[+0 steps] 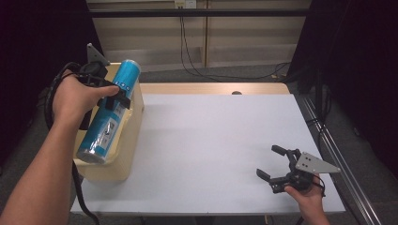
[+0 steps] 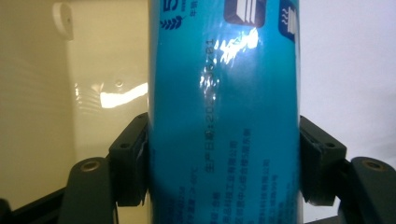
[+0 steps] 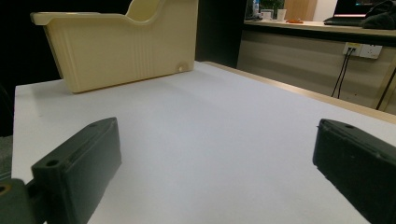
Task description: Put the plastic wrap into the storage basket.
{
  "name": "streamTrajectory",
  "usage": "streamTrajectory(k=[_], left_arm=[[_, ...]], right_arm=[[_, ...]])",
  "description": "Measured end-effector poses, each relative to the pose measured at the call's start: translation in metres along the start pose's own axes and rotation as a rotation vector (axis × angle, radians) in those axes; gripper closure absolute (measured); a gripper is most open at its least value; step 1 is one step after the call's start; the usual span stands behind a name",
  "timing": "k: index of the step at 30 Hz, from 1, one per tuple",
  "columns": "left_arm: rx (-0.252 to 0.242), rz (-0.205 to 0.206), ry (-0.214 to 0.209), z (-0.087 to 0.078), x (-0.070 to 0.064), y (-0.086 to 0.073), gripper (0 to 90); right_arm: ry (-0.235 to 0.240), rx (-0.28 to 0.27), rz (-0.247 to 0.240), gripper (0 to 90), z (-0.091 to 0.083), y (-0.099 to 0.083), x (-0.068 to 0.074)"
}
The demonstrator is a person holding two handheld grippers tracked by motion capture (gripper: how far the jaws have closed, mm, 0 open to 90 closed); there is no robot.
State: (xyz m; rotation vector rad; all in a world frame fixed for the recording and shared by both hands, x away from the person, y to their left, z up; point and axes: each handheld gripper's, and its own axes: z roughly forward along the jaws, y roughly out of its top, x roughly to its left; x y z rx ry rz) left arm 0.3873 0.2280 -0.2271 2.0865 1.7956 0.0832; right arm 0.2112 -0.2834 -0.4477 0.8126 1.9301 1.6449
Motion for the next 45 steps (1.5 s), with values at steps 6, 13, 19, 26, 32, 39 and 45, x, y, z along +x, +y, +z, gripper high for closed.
streamTrajectory(k=[6, 13, 19, 26, 32, 39, 45], left_arm=[[0.004, -0.013, 0.026, 0.000, 0.011, -0.005, 32.2], [0.002, -0.049, 0.029, 0.000, 0.023, -0.011, 32.2], [0.012, -0.072, 0.046, 0.002, 0.033, -0.015, 32.2], [0.033, -0.089, 0.048, 0.010, 0.040, -0.018, 32.2], [0.046, -0.077, 0.050, 0.016, 0.042, -0.020, 32.2], [0.054, -0.090, 0.044, 0.023, 0.045, -0.022, 32.1], [0.069, -0.099, 0.038, 0.033, 0.047, -0.024, 32.1]], right_arm=[[0.004, 0.006, -0.003, 0.8, 0.001, -0.001, 0.000], [0.004, 0.002, 0.000, 0.8, 0.001, 0.000, 0.000], [0.006, 0.002, -0.002, 0.8, 0.001, 0.000, -0.001], [0.007, 0.001, -0.001, 0.9, 0.001, 0.000, -0.001], [0.007, 0.002, -0.002, 0.8, 0.001, 0.000, -0.001], [0.008, 0.000, -0.005, 0.9, 0.001, 0.000, 0.000], [0.007, 0.001, -0.002, 0.9, 0.001, 0.000, -0.001]])
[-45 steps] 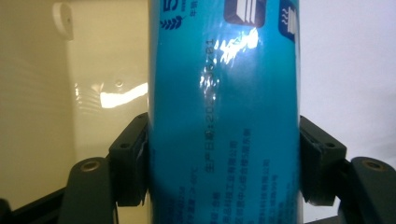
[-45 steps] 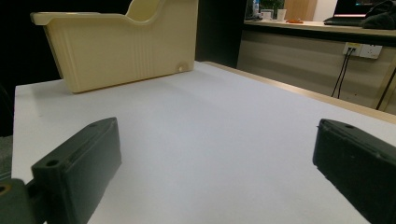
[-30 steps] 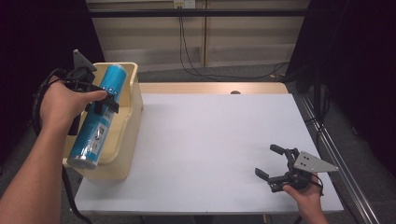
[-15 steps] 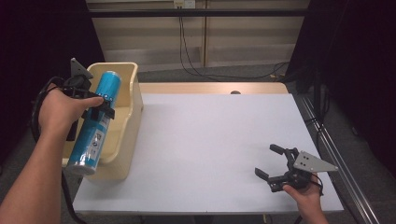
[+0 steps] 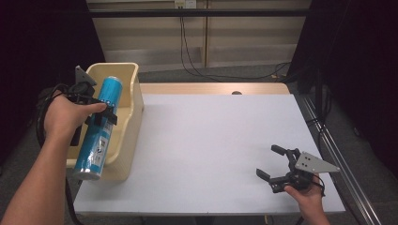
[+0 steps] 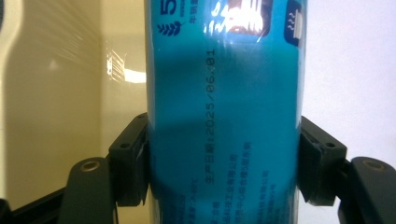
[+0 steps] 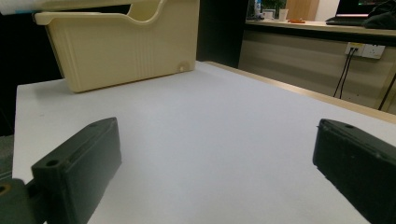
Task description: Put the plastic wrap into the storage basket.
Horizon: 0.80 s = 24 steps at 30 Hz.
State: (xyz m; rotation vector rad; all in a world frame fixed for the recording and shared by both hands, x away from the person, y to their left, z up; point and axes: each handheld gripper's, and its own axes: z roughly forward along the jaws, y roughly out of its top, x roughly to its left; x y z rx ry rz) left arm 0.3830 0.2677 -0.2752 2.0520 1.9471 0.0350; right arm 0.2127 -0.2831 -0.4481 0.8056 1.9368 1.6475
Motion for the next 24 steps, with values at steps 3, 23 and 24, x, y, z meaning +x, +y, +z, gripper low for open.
streamTrajectory(k=[3, 23, 24], left_arm=[[0.005, 0.001, 0.002, 0.0017, -0.0004, 0.0003, 32.1], [0.029, -0.006, 0.022, 0.0075, 0.0011, 0.0007, 31.9], [0.029, -0.012, 0.023, 0.0082, 0.0008, 0.0007, 31.9]], right_arm=[[0.001, 0.002, -0.002, 0.9, 0.0000, 0.0000, 0.0003], [0.007, 0.005, -0.002, 0.9, 0.0015, -0.0005, 0.0010], [0.008, 0.005, -0.002, 0.9, 0.0016, -0.0005, 0.0012]])
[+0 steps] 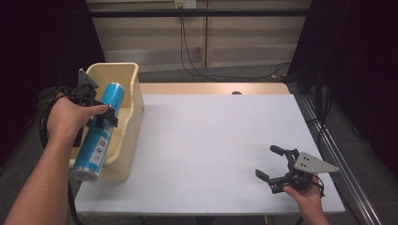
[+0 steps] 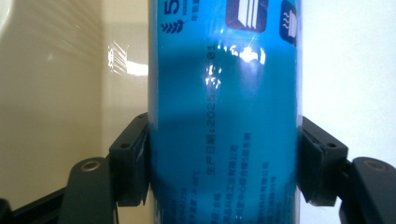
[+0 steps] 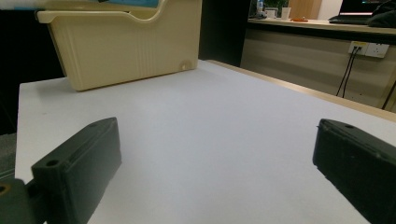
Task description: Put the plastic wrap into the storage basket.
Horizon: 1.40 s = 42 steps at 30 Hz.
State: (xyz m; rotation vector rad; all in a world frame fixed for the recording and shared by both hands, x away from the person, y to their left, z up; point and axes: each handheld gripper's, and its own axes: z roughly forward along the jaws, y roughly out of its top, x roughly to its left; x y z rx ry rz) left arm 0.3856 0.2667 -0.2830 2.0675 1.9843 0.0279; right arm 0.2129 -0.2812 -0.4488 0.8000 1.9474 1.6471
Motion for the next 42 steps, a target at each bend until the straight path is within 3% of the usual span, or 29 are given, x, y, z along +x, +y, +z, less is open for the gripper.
streamTrajectory(k=[9, 12, 17, 19, 21, 22, 24, 34, 42], left_arm=[[0.017, 0.005, 0.007, 0.009, 0.000, 0.001, 31.8], [0.017, -0.010, 0.012, 0.011, -0.001, 0.002, 31.8], [0.023, -0.002, 0.011, 0.011, -0.001, 0.003, 31.6], [0.004, 0.001, 0.019, 0.007, -0.001, 0.004, 30.7], [-0.061, -0.009, -0.032, -0.007, -0.002, 0.006, 34.1], [-0.062, -0.006, -0.051, -0.013, -0.003, 0.006, 34.0], [-0.058, 0.014, -0.044, -0.020, -0.008, 0.006, 32.2], [-0.077, 0.063, -0.100, -0.013, -0.024, 0.010, 26.3], [-0.092, 0.113, -0.141, -0.008, -0.045, 0.010, 22.9]], right_arm=[[0.001, 0.000, -0.002, 0.9, 0.000, 0.000, 0.000], [0.001, 0.001, -0.002, 0.9, 0.000, 0.000, 0.000], [0.002, 0.001, -0.002, 0.8, 0.000, 0.000, 0.000], [0.002, 0.001, -0.002, 0.9, 0.000, 0.000, 0.000], [0.001, 0.002, -0.004, 0.9, 0.000, 0.000, 0.000], [0.000, 0.001, -0.002, 0.9, 0.000, 0.000, 0.000], [0.001, -0.001, -0.002, 0.8, 0.000, 0.000, 0.000], [-0.001, -0.001, -0.005, 0.9, -0.001, 0.001, 0.000], [0.001, 0.002, -0.004, 0.8, -0.001, 0.001, 0.000]])
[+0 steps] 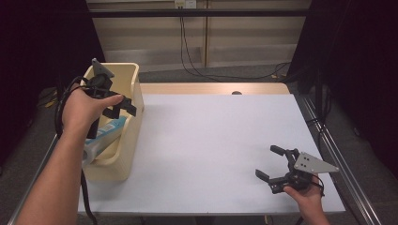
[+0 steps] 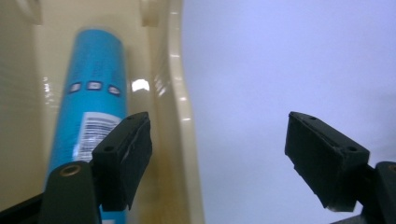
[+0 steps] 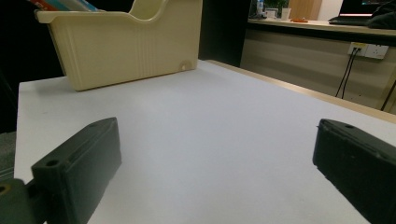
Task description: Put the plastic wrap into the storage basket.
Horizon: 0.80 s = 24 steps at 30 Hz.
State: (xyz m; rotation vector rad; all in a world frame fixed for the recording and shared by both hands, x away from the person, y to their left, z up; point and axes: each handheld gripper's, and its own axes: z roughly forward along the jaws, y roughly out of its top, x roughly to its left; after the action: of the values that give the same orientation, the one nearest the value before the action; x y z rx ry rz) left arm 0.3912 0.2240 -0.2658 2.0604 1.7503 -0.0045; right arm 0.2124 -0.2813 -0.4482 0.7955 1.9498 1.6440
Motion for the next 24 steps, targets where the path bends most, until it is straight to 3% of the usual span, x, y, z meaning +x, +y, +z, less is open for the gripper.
streamTrajectory(k=[11, 24], left_arm=[[-0.001, 0.087, -0.051, 0.009, -0.033, 0.004, 21.4], [0.027, 0.161, -0.094, 0.027, -0.065, 0.004, 21.0]], right_arm=[[0.001, 0.000, -0.003, 0.8, 0.000, 0.000, 0.000], [0.002, -0.003, -0.004, 0.9, 0.000, 0.000, 0.000]])
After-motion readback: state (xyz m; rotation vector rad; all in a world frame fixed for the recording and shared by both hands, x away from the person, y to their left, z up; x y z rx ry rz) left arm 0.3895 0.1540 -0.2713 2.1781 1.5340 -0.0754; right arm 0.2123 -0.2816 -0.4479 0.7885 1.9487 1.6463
